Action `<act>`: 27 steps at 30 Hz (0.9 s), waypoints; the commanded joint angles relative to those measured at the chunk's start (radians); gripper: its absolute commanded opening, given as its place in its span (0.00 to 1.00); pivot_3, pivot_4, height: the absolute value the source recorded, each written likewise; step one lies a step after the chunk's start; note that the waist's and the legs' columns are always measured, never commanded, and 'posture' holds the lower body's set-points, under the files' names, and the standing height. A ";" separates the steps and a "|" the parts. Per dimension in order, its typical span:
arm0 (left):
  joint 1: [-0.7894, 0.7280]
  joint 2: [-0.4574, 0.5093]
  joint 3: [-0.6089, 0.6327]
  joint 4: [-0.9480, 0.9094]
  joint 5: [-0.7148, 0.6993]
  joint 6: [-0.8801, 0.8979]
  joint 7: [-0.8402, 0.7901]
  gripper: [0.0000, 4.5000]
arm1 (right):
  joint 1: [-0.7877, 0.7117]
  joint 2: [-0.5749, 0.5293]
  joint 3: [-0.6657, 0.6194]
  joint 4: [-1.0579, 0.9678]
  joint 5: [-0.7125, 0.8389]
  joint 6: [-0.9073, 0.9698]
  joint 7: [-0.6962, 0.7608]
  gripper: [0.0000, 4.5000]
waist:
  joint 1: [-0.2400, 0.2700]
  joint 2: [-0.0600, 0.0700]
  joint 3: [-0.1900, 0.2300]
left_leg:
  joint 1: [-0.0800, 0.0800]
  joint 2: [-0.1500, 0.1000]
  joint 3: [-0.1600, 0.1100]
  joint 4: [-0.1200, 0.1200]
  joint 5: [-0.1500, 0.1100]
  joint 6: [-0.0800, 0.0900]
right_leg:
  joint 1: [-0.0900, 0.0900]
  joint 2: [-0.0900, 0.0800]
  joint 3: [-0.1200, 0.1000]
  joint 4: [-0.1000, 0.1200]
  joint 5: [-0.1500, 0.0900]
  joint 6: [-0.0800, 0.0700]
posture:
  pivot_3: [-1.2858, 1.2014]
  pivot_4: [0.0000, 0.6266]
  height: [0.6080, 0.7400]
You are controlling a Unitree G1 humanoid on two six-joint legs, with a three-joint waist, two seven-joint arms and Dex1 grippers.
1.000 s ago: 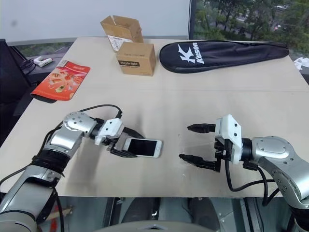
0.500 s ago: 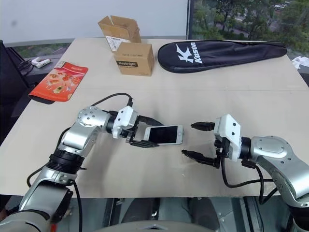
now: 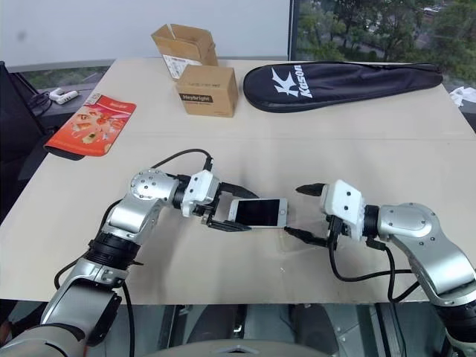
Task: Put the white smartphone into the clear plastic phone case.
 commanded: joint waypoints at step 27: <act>-0.032 -0.002 -0.010 -0.093 -0.010 0.054 0.005 0.63 | -0.114 0.018 0.062 -0.051 0.020 0.112 0.032 0.81 | 0.000 0.000 0.000 | 0.000 0.000 -0.001 0.000 0.000 0.000 | 0.000 0.000 0.000 0.000 0.000 0.000 | 0.52 0.24 1.00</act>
